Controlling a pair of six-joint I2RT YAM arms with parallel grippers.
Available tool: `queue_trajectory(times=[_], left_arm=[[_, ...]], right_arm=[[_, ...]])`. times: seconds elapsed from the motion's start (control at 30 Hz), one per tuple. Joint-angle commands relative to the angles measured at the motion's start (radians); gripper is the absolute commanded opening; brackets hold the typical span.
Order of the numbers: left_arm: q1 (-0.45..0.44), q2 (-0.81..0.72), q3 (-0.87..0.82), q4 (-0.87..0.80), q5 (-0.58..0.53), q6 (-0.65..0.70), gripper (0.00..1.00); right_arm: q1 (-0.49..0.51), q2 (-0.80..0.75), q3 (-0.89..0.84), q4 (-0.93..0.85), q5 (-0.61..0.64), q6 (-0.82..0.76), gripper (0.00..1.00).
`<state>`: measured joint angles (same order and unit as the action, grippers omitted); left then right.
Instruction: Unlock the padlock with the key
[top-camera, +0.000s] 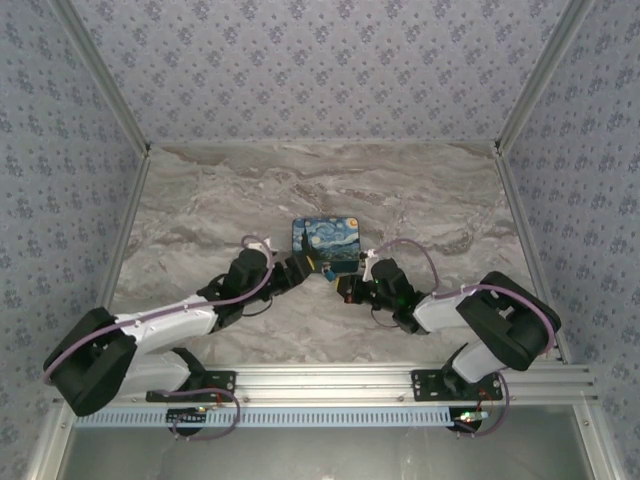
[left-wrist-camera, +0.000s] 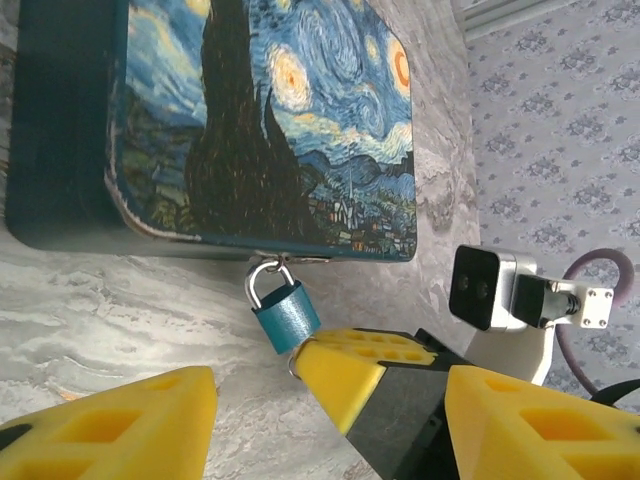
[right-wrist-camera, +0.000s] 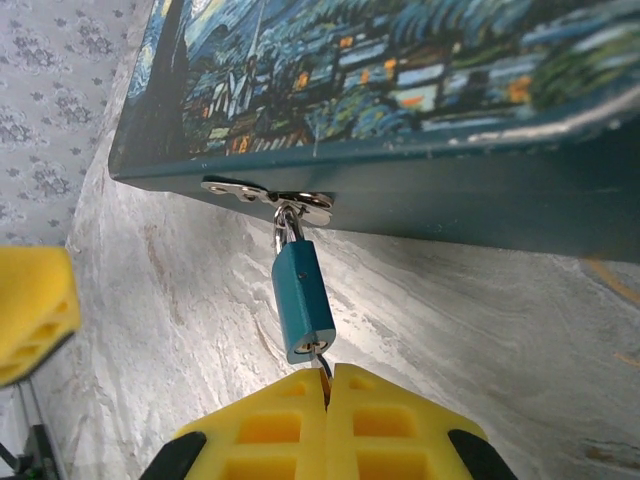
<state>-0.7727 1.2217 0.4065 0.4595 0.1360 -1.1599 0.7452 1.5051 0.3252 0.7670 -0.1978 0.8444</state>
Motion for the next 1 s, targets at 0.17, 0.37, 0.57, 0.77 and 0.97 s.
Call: queue_trajectory(times=[0.17,0.37,0.57,0.77,0.97], left_arm=[[-0.023,0.138,-0.017,0.246,0.03,-0.132,0.54],[-0.035,0.299,-0.039,0.486,0.027,-0.211,0.48],[-0.069,0.425,-0.039,0.623,-0.032,-0.256,0.43],[-0.086,0.498,-0.041,0.685,-0.07,-0.286,0.42],[-0.092,0.586,-0.041,0.788,-0.073,-0.334,0.38]], right_arm=[[0.017,0.031,0.035,0.02,-0.002,0.119,0.0],[0.023,0.035,0.039,0.037,0.004,0.127,0.0],[0.025,0.035,0.04,0.039,0.006,0.123,0.0],[0.026,0.037,0.037,0.045,0.009,0.129,0.0],[0.025,0.039,0.038,0.054,0.009,0.134,0.0]])
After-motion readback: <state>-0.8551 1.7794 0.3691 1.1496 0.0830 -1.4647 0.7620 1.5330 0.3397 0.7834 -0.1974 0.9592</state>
